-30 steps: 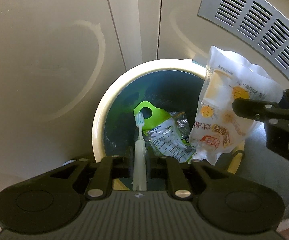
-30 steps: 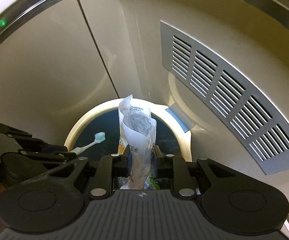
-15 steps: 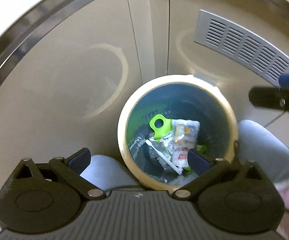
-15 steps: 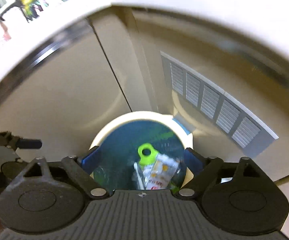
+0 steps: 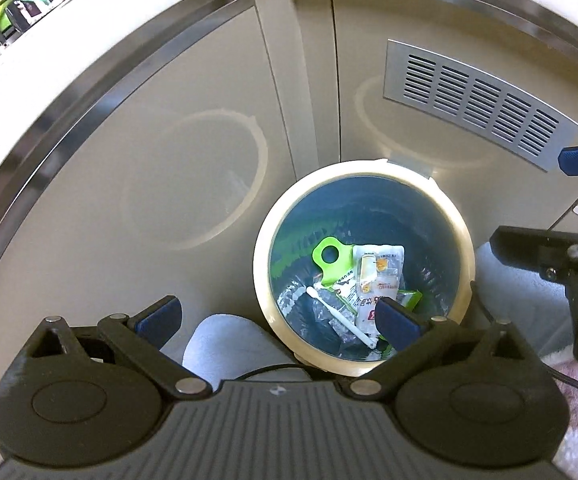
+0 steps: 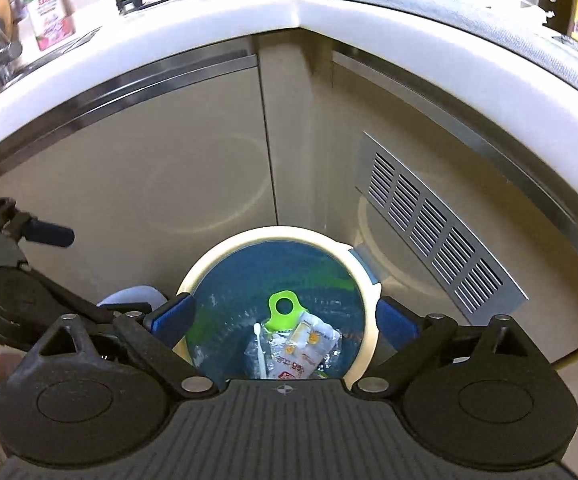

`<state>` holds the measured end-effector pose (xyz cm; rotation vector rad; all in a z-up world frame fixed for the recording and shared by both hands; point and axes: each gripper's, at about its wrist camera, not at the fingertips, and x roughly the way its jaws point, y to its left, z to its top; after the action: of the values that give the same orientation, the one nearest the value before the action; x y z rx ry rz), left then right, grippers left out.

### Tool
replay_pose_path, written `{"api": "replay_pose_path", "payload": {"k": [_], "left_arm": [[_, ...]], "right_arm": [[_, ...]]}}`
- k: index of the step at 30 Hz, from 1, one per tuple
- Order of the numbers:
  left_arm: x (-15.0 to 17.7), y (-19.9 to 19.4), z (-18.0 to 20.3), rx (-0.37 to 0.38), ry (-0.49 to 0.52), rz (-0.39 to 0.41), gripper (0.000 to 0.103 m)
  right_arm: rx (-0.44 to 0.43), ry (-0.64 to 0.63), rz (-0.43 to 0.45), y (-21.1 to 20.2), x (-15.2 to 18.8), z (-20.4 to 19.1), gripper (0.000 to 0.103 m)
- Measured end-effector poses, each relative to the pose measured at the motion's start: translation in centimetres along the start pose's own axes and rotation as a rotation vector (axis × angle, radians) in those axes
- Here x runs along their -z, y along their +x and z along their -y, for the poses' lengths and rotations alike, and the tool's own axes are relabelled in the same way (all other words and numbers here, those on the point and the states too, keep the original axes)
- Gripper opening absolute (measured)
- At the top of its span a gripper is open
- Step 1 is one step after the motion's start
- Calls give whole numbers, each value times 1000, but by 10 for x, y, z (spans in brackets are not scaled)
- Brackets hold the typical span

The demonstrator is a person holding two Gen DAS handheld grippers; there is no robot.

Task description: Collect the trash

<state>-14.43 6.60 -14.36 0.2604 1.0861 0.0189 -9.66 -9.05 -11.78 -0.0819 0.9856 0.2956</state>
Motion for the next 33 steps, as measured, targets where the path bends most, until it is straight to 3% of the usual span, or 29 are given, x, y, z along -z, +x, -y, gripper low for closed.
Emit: {"api": "replay_pose_path", "payload": {"k": [33], "left_arm": [[5, -3, -6, -10, -25, 8, 103]], "right_arm": [[31, -2, -9, -3, 1, 0, 99]]}}
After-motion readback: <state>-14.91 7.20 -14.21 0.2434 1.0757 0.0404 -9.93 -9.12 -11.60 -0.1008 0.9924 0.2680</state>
